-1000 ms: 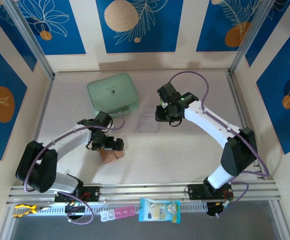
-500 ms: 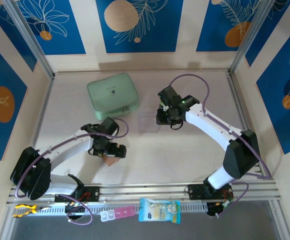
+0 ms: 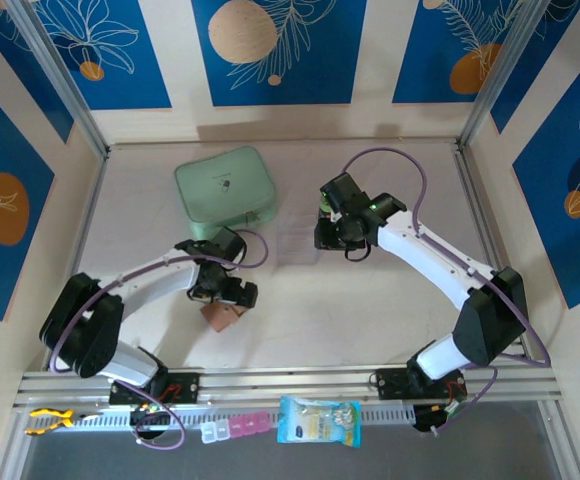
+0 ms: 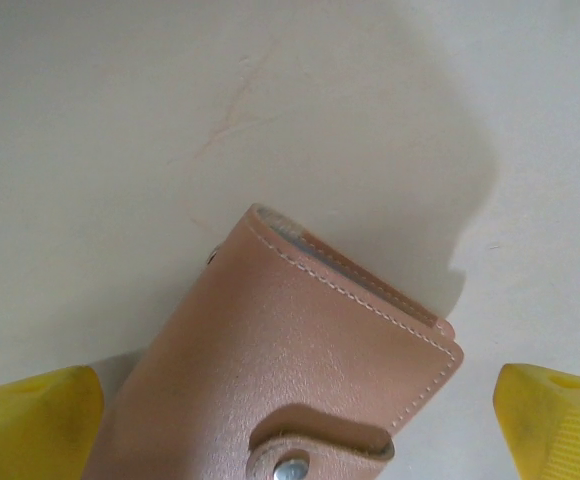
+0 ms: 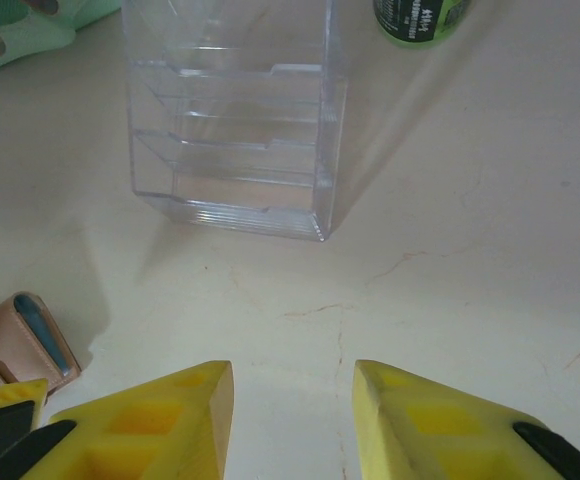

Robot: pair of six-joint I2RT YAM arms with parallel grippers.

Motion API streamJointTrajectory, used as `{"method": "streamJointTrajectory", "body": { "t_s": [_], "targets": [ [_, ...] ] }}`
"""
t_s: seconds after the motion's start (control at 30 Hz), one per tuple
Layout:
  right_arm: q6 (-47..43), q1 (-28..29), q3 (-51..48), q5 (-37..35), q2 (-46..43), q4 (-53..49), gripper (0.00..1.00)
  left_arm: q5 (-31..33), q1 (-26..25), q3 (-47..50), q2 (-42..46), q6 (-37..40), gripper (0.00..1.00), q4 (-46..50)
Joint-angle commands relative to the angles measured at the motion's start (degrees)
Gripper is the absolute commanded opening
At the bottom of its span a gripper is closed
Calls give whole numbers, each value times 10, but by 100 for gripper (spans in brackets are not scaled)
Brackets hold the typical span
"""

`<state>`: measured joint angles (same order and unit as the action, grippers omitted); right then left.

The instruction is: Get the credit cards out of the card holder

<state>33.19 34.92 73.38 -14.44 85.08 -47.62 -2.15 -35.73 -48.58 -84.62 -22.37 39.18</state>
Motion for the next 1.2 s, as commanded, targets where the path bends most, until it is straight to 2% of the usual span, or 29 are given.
{"method": "streamJointTrajectory", "body": {
  "t_s": [0.0, 0.17, 0.37, 0.53, 0.87, 1.17],
  "targets": [
    [10, 0, -13, -6, -22, -13, 38, -33, 3, 13, -13, 9, 100, -4],
    [9, -1, -19, -6, -27, -11, 39, -22, -11, 23, 9, -9, 100, 23],
    [9, -1, -26, -4, -28, -7, 40, -19, -55, 27, 4, -59, 100, 32],
    [8, -1, -25, -4, -27, -7, 40, 6, -95, 6, -39, -90, 95, 30],
    [3, -10, -32, -2, -32, -8, 40, 33, -111, -28, -77, -122, 80, 33],
    [-6, -23, -43, 10, -36, -1, 40, 40, -145, -93, -83, -156, 77, 38]
  ]
}}
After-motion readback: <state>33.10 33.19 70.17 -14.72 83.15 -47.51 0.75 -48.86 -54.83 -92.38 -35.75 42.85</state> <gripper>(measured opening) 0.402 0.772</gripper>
